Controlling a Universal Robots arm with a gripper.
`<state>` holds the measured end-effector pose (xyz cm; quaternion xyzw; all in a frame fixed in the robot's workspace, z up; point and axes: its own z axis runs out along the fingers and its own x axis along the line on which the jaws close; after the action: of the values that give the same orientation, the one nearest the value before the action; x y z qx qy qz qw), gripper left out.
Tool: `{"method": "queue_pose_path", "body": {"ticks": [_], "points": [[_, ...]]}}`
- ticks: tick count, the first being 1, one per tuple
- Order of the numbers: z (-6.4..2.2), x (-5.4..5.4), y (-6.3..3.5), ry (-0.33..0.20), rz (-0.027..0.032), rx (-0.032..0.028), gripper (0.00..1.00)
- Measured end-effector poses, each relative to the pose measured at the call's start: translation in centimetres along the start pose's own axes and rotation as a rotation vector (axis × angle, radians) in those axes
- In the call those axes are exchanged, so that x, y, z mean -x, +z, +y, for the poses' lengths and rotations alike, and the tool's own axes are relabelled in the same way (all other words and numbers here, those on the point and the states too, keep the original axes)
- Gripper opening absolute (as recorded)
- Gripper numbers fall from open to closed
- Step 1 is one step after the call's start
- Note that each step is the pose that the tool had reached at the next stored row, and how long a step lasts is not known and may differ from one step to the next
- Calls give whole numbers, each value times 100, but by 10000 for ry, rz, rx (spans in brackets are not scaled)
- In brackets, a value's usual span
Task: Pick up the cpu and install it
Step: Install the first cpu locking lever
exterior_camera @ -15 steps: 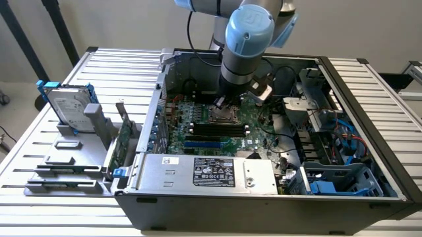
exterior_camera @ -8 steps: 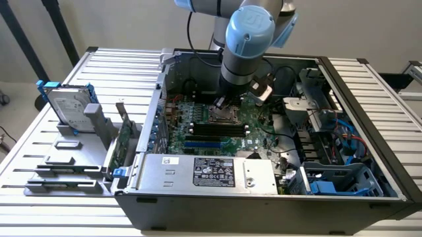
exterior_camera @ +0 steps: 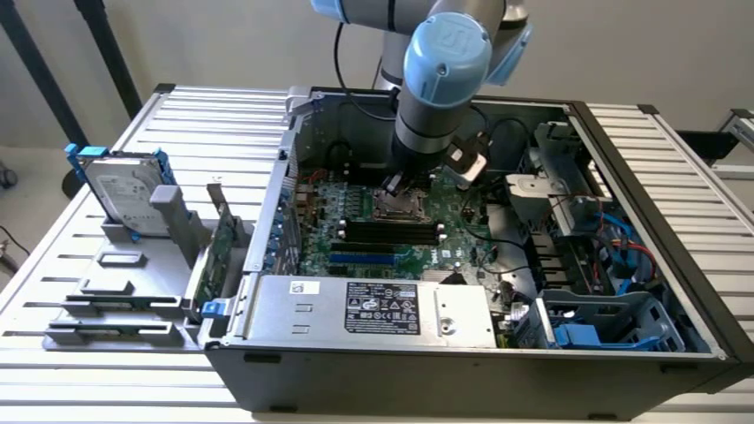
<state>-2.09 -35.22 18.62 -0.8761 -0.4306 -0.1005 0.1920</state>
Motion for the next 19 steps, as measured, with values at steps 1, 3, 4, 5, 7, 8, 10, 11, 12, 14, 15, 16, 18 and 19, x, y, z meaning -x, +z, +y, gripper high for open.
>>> {"method": "queue_pose_path", "body": {"ticks": [1,3,4,5,7,8,10,11,12,14,15,16,18,19], "points": [[1,-1,1,-9,4,-9,11],[2,-2,2,-31,18,-29,11],[2,-2,2,-40,19,-35,11],[2,-2,2,-49,21,-42,11],[3,-2,2,-65,22,-52,11],[2,-3,0,-72,24,-56,11],[0,-6,-8,-84,22,-63,11],[-1,-8,-11,-91,24,-68,11],[-2,-9,-16,-98,20,-70,11],[-4,-12,-25,-113,19,-78,11],[-6,-14,-30,-121,19,-83,11],[-8,-17,-38,-129,17,-87,11],[-15,-27,-64,-140,15,-92,11],[-18,-31,-77,-143,14,-93,11]]}}
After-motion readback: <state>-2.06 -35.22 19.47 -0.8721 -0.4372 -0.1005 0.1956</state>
